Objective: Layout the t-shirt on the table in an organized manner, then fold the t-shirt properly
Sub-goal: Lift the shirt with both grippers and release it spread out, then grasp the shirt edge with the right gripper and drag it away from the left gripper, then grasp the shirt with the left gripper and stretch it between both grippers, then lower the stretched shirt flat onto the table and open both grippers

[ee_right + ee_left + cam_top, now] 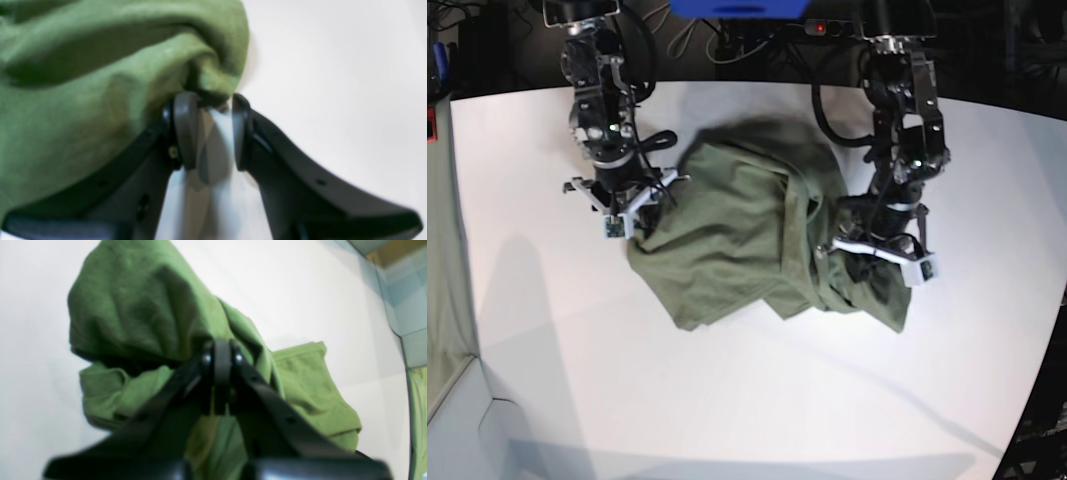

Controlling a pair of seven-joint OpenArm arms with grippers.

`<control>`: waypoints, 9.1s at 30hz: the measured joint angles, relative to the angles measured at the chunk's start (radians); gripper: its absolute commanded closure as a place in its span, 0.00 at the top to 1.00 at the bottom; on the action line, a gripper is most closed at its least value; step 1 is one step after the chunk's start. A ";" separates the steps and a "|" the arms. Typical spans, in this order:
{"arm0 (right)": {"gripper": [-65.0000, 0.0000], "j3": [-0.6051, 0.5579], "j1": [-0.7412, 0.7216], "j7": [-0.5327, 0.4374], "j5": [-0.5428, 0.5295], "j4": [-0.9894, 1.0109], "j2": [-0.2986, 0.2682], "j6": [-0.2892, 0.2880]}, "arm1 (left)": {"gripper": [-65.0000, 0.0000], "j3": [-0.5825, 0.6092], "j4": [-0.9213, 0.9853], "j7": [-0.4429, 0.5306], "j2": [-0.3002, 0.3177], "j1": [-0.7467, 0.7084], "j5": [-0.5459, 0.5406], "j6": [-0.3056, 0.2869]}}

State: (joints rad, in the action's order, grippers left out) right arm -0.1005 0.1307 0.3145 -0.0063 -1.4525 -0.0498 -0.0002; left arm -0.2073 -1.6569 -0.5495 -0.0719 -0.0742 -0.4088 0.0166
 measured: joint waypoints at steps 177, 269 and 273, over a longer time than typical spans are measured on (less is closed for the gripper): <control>0.00 0.487 -0.353 0.170 0.002 -0.019 0.000 -0.003 | 0.00 -0.498 0.068 0.098 0.124 -0.112 -0.404 -0.009; 0.29 0.371 -0.050 0.169 0.001 -0.138 -0.032 -0.093 | 0.35 0.039 0.763 0.401 0.309 0.401 0.129 -0.010; 0.29 0.370 -0.050 0.168 0.002 -0.138 -0.022 -0.161 | 0.35 0.040 0.617 0.313 0.307 0.348 0.083 -0.016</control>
State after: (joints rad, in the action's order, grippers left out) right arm 0.2699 0.0811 0.4824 -0.0048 -1.5902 -0.0715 -0.1612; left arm -0.1673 -1.0401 -0.2363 0.2356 0.2741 -0.3256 0.0002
